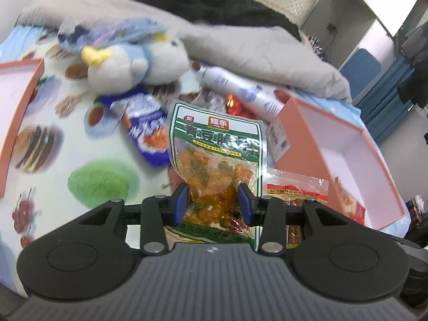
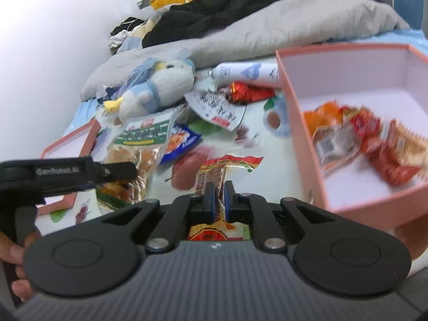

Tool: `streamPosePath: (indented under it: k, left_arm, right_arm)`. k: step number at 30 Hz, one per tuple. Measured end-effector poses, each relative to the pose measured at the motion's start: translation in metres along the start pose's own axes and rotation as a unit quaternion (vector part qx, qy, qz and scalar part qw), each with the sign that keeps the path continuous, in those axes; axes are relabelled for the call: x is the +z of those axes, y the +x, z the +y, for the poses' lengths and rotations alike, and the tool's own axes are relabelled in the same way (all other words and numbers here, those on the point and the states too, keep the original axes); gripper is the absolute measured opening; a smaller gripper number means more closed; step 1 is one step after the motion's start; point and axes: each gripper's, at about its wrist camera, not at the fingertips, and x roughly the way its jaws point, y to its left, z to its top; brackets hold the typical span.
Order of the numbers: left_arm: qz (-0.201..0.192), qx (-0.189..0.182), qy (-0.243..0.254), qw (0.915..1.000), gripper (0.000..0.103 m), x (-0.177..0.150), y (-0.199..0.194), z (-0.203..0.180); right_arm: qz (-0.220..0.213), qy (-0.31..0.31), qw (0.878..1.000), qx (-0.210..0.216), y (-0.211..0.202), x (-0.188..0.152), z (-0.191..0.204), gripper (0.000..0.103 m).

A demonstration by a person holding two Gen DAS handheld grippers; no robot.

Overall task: Organize snacks
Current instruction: 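Lift and carry both held packets over the open pink box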

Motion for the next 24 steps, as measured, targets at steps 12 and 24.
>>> streamPosePath:
  k: [12,24]
  left_arm:
    - [-0.029,-0.015,0.041,0.9986,0.046,0.054,-0.019,-0.052]
    - [-0.052,-0.041,0.069,0.9954,0.046,0.093,-0.027,-0.110]
  right_arm:
    - [-0.045,-0.027,0.998,-0.032,-0.032,0.063,-0.017,0.010]
    - [-0.100,-0.041,0.992,-0.066,-0.071,0.117,-0.047,0.010]
